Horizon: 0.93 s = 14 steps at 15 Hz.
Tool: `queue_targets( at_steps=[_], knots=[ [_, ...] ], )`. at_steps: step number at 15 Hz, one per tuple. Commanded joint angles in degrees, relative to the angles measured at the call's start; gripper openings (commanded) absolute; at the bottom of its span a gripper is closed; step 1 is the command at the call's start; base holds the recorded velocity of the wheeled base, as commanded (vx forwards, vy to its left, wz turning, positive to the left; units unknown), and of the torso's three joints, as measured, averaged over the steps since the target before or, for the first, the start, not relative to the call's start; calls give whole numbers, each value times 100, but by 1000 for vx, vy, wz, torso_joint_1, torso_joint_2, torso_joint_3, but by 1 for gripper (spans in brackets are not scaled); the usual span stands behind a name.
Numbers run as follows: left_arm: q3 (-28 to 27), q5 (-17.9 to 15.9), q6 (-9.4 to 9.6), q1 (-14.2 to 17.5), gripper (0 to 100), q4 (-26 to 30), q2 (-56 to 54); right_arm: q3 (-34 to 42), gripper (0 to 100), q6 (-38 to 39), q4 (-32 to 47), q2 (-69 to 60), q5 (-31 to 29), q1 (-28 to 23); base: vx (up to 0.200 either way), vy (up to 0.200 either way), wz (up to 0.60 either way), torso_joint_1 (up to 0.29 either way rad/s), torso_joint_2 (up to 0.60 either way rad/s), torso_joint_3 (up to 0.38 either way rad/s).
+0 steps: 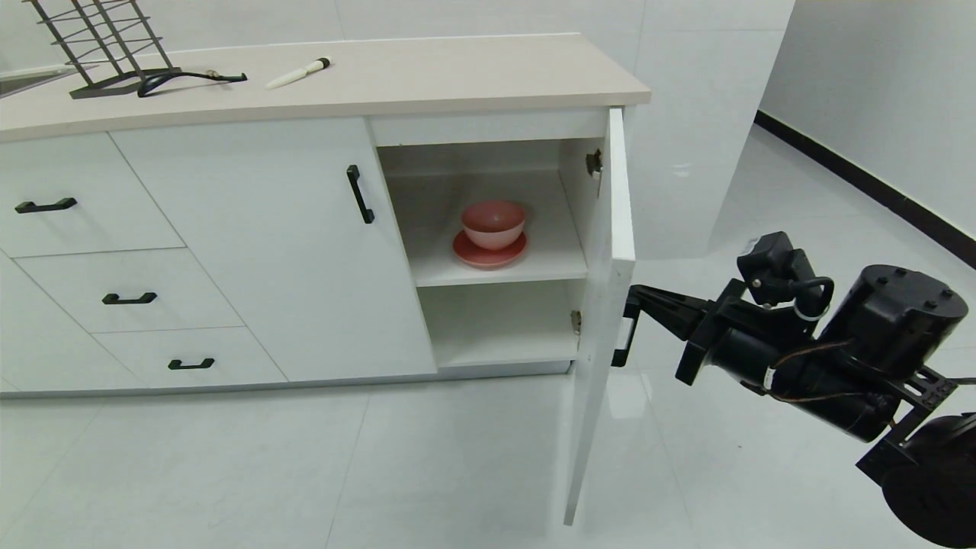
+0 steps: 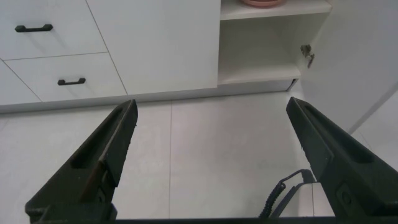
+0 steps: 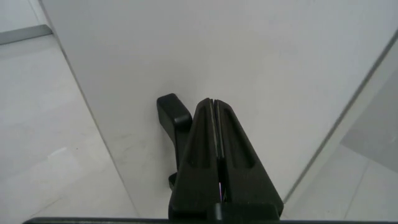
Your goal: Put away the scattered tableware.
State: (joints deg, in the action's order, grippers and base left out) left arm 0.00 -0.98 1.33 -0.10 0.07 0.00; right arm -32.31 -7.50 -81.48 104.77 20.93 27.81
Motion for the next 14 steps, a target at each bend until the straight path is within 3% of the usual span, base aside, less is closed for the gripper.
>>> queue_targets(
  at_steps=[1, 14],
  knots=[
    [0, 1, -1, 1, 100, 1, 0, -224, 0, -6, 1, 290, 7, 190, 0, 0, 0, 0, 0, 0],
    [0, 1, -19, 1, 100, 1, 0, -1823, 0, -226, 10, 1494, 7, 796, 0, 0, 0, 0, 0, 0]
  ],
)
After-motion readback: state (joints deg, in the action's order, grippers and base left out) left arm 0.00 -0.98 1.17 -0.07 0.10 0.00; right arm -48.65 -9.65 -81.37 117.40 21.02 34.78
